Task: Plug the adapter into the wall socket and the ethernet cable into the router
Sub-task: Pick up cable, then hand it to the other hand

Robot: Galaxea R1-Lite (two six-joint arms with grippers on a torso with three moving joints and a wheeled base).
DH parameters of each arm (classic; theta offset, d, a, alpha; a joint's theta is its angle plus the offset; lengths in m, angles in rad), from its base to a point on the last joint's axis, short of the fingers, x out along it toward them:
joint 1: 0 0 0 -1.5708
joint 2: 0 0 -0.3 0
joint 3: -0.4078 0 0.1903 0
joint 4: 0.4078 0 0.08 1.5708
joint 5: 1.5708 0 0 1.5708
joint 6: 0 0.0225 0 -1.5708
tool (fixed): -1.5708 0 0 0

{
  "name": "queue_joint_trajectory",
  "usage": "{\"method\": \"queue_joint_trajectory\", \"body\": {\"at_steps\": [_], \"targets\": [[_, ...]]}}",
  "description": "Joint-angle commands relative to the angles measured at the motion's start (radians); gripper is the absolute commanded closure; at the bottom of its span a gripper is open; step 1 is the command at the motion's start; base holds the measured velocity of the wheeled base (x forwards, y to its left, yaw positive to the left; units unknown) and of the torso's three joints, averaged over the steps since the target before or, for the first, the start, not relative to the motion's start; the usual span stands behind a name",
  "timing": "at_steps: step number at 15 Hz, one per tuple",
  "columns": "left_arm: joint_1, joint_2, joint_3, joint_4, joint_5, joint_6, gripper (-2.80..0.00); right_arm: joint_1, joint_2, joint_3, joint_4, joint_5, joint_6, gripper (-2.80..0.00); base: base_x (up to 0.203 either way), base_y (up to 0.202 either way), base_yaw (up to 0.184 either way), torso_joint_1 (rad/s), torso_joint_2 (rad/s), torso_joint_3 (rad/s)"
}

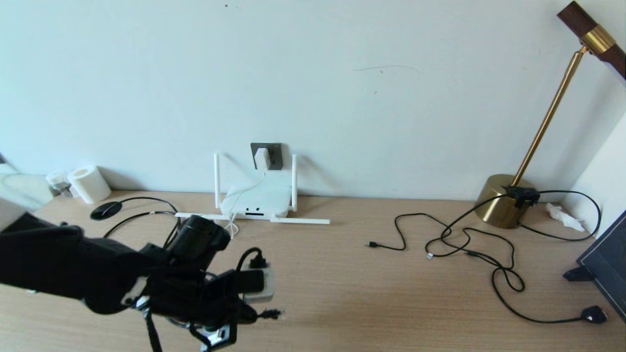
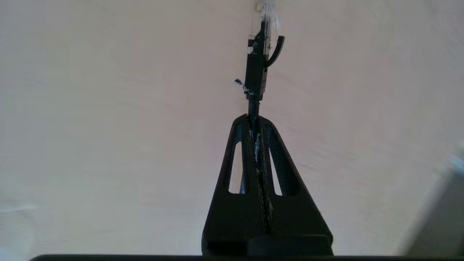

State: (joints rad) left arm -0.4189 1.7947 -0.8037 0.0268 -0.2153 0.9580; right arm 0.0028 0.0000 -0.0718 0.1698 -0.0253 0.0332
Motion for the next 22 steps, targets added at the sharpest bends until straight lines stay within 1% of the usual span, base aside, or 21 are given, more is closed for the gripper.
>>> {"method": "queue_joint_trajectory", "body": {"at_steps": [1, 2, 3, 5, 6, 7, 8, 10, 11, 12, 13, 14, 15, 16, 18, 20, 21, 22], "targets": [[-0.001, -0.095, -0.120, -0.002, -0.004, -0.022, 0.00, 0.000, 0.000, -0.010, 0.001, 0.000, 0.000, 0.00, 0.000, 0.000, 0.000, 0.000, 0.00, 0.000], [-0.006, -0.112, -0.170, -0.003, -0.004, -0.034, 0.00, 0.001, 0.010, -0.047, 0.002, 0.006, 0.015, 0.00, 0.000, 0.000, 0.000, 0.000, 0.00, 0.000], [-0.008, -0.120, -0.231, -0.004, -0.003, -0.038, 0.00, 0.001, 0.041, -0.119, 0.006, 0.014, 0.043, 0.00, 0.000, 0.000, 0.000, 0.000, 0.00, 0.000], [-0.016, -0.129, -0.348, -0.037, 0.003, -0.039, 0.00, 0.002, 0.193, -0.224, 0.010, 0.067, 0.097, 0.00, 0.000, 0.000, 0.000, 0.000, 0.00, 0.000], [-0.035, -0.133, -0.386, -0.109, 0.021, -0.038, 0.00, 0.002, 0.301, -0.273, 0.011, 0.112, 0.134, 0.00, 0.000, 0.000, 0.000, 0.000, 0.00, 0.000], [-0.060, -0.133, -0.395, -0.186, 0.062, -0.039, 0.00, 0.002, 0.402, -0.326, 0.012, 0.169, 0.174, 0.00, 0.000, 0.000, 0.000, 0.000, 0.00, 0.000], [-0.081, -0.132, -0.393, -0.273, 0.105, -0.040, 0.00, 0.003, 0.511, -0.393, 0.012, 0.255, 0.225, 0.00, 0.000, 0.000, 0.000, 0.000, 0.00, 0.000], [-0.103, -0.124, -0.366, -0.431, 0.149, -0.034, 0.00, 0.005, 0.718, -0.533, 0.013, 0.479, 0.342, 0.00, 0.000, 0.000, 0.000, 0.000, 0.00, 0.000], [-0.112, -0.120, -0.342, -0.490, 0.174, -0.021, 0.00, 0.009, 0.817, -0.592, 0.012, 0.581, 0.403, 0.00, 0.000, 0.000, 0.000, 0.000, 0.00, 0.000], [-0.121, -0.123, -0.310, -0.523, 0.196, 0.001, 0.00, 0.019, 0.911, -0.648, 0.011, 0.669, 0.458, 0.00, 0.000, 0.000, 0.000, 0.000, 0.00, 0.000], [-0.133, -0.132, -0.273, -0.540, 0.203, 0.017, 0.00, 0.045, 0.992, -0.703, 0.006, 0.732, 0.502, 0.00, 0.000, 0.000, 0.000, 0.000, 0.00, 0.000], [-0.155, -0.143, -0.247, -0.547, 0.206, 0.022, 0.00, 0.075, 1.055, -0.753, -0.004, 0.774, 0.533, 0.00, 0.000, 0.000, 0.000, 0.000, 0.00, 0.000], [-0.181, -0.151, -0.236, -0.549, 0.206, 0.023, 0.00, 0.103, 1.114, -0.800, -0.021, 0.801, 0.556, -0.07, 0.000, 0.000, 0.000, 0.000, 0.00, 0.000], [-0.211, -0.154, -0.236, -0.551, 0.206, 0.022, 0.00, 0.129, 1.168, -0.840, -0.037, 0.815, 0.576, -2.80, 0.000, 0.000, 0.000, 0.000, 0.00, 0.000], [-0.247, -0.145, -0.262, -0.569, 0.193, 0.016, 0.00, 0.161, 1.256, -0.899, -0.069, 0.828, 0.592, -2.80, 0.000, 0.000, 0.000, 0.000, 0.00, 0.000], [-0.260, -0.131, -0.273, -0.573, 0.137, 0.007, 0.00, 0.197, 1.284, -0.903, -0.131, 0.835, 0.590, -2.80, 0.000, 0.000, 0.000, 0.000, 0.00, 0.000], [-0.262, -0.128, -0.280, -0.573, 0.097, 0.000, 0.00, 0.207, 1.287, -0.899, -0.156, 0.837, 0.588, -2.80, 0.000, 0.000, 0.000, 0.000, 0.00, 0.000], [-0.271, -0.122, -0.286, -0.575, 0.087, -0.002, 0.00, 0.217, 1.289, -0.902, -0.171, 0.838, 0.587, -2.80, 0.000, 0.000, 0.000, 0.000, 0.00, 0.000]]}}
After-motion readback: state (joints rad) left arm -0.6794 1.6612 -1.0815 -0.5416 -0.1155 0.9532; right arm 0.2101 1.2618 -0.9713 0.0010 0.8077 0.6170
